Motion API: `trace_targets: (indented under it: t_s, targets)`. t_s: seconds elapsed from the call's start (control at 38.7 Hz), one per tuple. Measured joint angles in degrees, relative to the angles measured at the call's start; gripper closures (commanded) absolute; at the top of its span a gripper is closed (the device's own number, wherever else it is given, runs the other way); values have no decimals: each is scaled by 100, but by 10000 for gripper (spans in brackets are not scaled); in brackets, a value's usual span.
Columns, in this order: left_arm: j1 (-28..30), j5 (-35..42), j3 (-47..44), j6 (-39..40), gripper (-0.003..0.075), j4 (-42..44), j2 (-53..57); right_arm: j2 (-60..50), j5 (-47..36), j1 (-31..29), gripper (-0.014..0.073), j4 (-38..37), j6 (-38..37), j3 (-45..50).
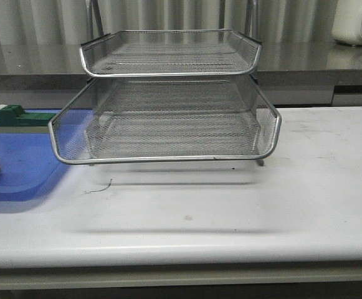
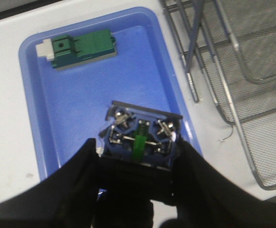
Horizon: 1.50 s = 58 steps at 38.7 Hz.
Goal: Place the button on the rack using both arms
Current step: 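Lift the red push button off the blue tray with the left gripper, then carry the button over the pulled-out middle tray, lower it, open left gripper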
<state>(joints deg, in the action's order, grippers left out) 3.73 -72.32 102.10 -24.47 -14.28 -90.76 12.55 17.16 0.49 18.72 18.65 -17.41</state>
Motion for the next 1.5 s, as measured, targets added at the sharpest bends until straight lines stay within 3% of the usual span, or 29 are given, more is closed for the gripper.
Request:
trace_targets:
  t_s: [0.39,0.67,1.22,1.5]
  targets:
    - [-2309,0,-49,23,650,-180,-163,0,0,0,654,0,0,0]
    - [-3354,401,-49,23,650,-191,-1208,0,0,0,654,0,0,0]
    - [-3581,1567,-57,33,636,38,-2472,0,0,0,654,0,0,0]
    - [-3581,1416,-57,33,474,38,-2472,0,0,0,654,0,0,0]
